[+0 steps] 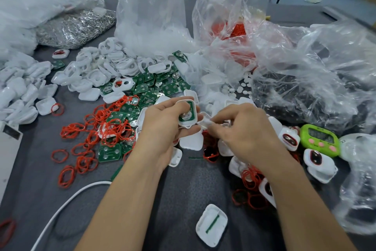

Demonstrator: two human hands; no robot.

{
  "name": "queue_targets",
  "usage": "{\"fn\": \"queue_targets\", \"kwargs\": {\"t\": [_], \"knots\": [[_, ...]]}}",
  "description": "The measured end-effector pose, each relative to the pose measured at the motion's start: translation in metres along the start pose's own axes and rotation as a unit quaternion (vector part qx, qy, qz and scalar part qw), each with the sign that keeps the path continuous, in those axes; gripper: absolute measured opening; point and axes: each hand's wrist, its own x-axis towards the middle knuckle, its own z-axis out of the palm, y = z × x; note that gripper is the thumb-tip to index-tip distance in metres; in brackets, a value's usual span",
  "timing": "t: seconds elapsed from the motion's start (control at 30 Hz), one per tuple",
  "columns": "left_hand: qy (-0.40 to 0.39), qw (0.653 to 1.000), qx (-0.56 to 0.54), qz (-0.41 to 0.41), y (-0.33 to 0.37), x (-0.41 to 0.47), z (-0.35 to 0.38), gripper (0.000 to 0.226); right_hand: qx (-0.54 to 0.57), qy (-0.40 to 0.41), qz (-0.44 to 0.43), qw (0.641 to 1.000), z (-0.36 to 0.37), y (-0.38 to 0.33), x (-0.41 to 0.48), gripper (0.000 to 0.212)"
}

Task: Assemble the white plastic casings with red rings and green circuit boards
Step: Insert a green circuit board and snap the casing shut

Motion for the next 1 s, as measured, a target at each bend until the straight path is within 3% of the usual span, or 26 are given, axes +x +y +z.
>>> {"fn": "queue_targets", "kwargs": {"t": [0.13, 0.3, 0.43, 0.77, 0.87, 1.0], "knots": [[0.000, 1.000, -0.001, -0.004, -0.001, 0.002, -0.001, 0.018, 0.172, 0.051, 0.037, 0.983, -0.015, 0.012, 0.000, 0.024], [-0.007, 1.000, -0.001, -0.007, -0.002, 0.003, 0.002, 0.018, 0.444, 0.012, 0.076, 0.893, -0.018, 0.004, 0.001, 0.018], [-0.008, 1.000, -0.007, -0.009, -0.001, 0.002, 0.003, 0.021, 0.520, 0.000, 0.098, 0.848, -0.017, -0.001, 0.001, 0.008], [-0.060, 0.996, -0.039, -0.045, 0.001, -0.002, 0.007, 0.025, 0.694, -0.082, 0.146, 0.701, -0.013, 0.000, 0.002, 0.019], [-0.063, 0.996, -0.036, -0.048, 0.000, -0.001, 0.006, 0.025, 0.711, -0.100, 0.141, 0.681, -0.013, 0.004, 0.003, 0.019], [-0.065, 0.996, -0.031, -0.052, -0.001, 0.000, 0.006, 0.025, 0.709, -0.110, 0.134, 0.683, -0.013, 0.006, 0.003, 0.020]]}}
